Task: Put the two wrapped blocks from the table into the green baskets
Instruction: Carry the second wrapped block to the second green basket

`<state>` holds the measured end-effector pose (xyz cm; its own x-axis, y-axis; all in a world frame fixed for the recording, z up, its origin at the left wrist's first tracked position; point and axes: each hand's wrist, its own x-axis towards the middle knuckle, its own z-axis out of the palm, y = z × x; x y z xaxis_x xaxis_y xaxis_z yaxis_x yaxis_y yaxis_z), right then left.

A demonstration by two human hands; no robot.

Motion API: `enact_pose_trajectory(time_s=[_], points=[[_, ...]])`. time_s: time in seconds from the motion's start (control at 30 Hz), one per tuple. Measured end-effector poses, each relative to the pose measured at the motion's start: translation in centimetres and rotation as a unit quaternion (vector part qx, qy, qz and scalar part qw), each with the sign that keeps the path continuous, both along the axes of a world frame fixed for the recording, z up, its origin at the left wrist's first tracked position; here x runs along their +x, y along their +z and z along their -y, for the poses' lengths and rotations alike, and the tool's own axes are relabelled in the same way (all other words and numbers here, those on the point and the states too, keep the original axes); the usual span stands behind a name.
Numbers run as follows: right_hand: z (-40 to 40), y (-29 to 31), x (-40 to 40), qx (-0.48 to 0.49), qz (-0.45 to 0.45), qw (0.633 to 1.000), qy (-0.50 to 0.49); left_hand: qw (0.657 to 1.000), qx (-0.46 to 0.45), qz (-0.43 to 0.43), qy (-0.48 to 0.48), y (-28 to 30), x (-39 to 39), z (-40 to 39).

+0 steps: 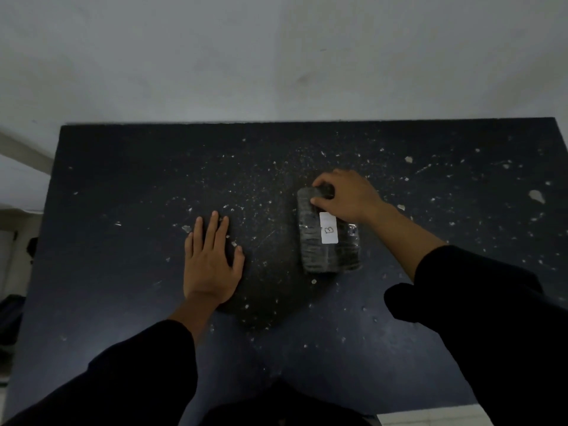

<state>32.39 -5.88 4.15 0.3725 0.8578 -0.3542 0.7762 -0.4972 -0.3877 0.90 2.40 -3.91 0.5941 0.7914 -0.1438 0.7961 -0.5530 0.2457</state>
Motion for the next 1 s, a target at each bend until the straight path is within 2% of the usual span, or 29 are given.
enact_pose_trajectory(time_s=[0.17,0.3,0.4,0.53,0.63,0.7,0.77,0.93,1.0], points=[[2.8,-0.8,-0.1,0.028,-0.067,0.98,-0.183,1.0,0.005,0.0,0.0,-0.1,-0.1,0.0],[5.7,-2.1,-2.6,0.047,-0.025,0.942,-0.33,1.0,0.006,-0.001,-0.001,-0.1,0.0,0.0],[6.6,-3.0,-4.5,0.053,-0.029,0.928,-0.369,1.0,0.001,0.004,-0.002,0.1,0.0,0.1],[6.5,-3.2,-4.4,0.097,-0.065,0.924,-0.363,1.0,-0.003,0.012,0.001,0.3,0.1,0.2],[6.9,-2.3,-3.6,0.13,-0.138,0.949,-0.251,1.0,-0.006,0.016,0.002,0.4,0.1,0.2],[7.2,-1.9,-3.1,0.113,-0.12,0.971,-0.17,1.0,-0.007,0.018,0.002,0.4,0.1,0.2],[7.4,-1.8,-2.8,0.074,-0.085,0.985,-0.134,1.0,-0.008,0.017,0.003,0.4,0.1,0.2],[7.4,-2.1,-4.1,0.066,-0.067,0.983,-0.157,1.0,-0.003,0.017,0.001,0.5,0.1,0.2],[7.5,-2.4,-4.6,0.084,-0.099,0.976,-0.173,1.0,-0.005,0.021,0.0,0.5,0.1,0.2]])
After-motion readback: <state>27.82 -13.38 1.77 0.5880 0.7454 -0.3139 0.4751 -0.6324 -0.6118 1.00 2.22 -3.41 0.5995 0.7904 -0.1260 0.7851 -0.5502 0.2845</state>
